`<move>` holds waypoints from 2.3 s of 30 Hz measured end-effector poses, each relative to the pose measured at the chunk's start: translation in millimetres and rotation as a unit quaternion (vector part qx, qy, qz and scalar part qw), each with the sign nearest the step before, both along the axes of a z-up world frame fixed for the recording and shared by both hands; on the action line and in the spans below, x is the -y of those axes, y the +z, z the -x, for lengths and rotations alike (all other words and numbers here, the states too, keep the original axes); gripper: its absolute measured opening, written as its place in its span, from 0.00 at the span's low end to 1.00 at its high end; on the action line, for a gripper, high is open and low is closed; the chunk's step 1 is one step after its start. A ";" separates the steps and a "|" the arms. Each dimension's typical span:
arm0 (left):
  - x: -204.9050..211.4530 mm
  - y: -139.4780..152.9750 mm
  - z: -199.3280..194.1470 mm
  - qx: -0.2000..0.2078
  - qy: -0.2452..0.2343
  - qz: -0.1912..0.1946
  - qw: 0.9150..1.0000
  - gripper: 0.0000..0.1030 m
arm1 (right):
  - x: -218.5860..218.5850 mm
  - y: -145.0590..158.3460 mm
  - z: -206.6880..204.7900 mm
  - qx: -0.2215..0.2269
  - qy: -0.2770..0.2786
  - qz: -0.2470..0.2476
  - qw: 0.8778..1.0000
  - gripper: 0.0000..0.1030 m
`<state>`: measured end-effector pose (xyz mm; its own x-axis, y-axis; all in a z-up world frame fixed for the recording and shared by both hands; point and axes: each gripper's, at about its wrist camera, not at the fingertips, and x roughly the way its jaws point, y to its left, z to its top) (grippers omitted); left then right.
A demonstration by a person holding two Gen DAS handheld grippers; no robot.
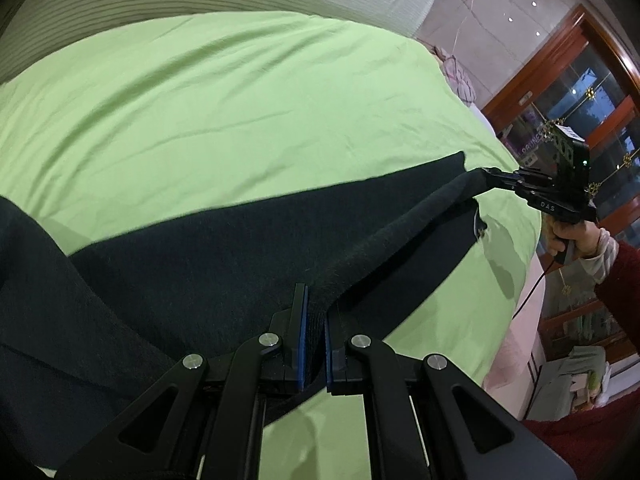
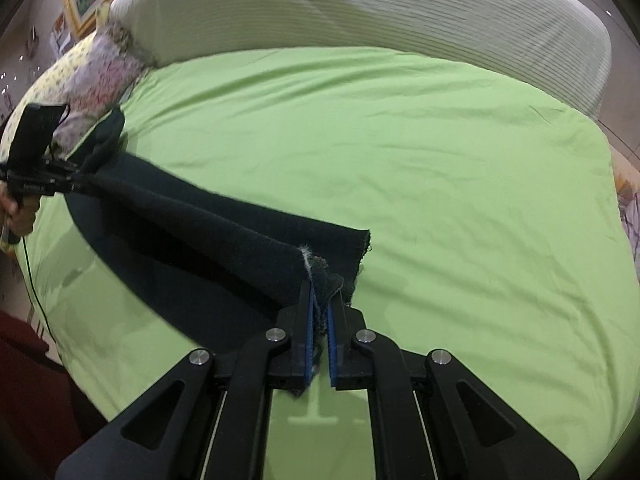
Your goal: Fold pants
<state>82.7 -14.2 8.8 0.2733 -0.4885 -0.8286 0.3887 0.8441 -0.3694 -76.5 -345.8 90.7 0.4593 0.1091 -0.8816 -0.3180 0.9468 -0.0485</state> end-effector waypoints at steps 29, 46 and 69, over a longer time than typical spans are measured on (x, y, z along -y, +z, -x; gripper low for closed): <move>-63.0 12.2 18.9 -0.055 0.223 -0.021 0.973 0.70 | -54.6 6.6 -0.2 0.016 -0.102 -0.164 0.981 0.41; -127.2 8.4 -93.2 -0.151 0.416 -0.195 0.875 0.70 | -288.2 -78.2 -47.3 -0.110 0.098 -0.220 0.964 0.41; -209.9 28.6 50.9 -0.037 0.509 0.104 0.853 0.08 | -345.4 -69.7 -26.0 -0.060 0.194 -0.122 0.971 0.06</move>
